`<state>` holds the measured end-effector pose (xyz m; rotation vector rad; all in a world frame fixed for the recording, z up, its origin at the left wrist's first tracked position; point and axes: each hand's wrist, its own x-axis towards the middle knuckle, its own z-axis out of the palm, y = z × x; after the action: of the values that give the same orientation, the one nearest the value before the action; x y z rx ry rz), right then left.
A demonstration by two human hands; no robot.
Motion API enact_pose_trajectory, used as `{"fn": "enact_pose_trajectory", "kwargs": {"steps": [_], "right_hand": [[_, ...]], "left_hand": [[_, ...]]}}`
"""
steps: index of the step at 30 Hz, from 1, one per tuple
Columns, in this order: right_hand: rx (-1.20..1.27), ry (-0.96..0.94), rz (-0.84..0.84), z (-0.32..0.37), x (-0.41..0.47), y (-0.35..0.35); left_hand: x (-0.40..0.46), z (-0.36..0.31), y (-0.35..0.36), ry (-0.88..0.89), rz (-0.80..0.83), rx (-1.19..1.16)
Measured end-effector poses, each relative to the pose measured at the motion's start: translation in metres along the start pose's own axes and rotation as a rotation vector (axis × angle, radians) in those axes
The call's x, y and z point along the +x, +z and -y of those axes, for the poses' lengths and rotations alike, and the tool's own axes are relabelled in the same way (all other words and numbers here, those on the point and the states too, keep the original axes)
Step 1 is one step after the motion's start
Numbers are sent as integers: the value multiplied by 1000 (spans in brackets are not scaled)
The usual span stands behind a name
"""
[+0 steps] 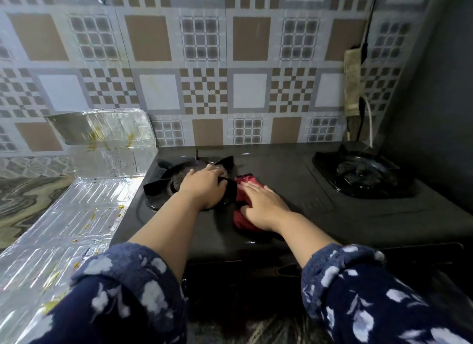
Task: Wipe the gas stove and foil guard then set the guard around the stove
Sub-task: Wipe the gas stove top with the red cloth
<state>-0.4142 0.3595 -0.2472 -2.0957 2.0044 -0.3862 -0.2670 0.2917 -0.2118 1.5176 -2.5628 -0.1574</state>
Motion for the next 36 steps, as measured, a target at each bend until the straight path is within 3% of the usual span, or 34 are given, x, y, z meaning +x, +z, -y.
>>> {"fn": "enact_pose_trajectory", "kwargs": {"steps": [4, 8, 11, 14, 18, 26, 36], "right_hand": [[88, 44, -148, -16, -18, -3], [3, 393, -117, -20, 9, -2], [108, 500, -102, -15, 35, -5], [211, 369, -109, -20, 36, -20], [10, 104, 104, -40, 22, -24], [-183, 168, 82, -62, 100, -16], [-117, -43, 168, -78, 222, -22]], "left_hand": [[-12, 6, 0, 38, 10, -2], [-17, 14, 4, 47, -12, -10], [-17, 16, 3, 43, -18, -3], [-10, 17, -2, 31, -25, -21], [9, 26, -5, 11, -41, -43], [52, 57, -8, -84, -41, -19], [102, 114, -10, -330, -77, -43]]}}
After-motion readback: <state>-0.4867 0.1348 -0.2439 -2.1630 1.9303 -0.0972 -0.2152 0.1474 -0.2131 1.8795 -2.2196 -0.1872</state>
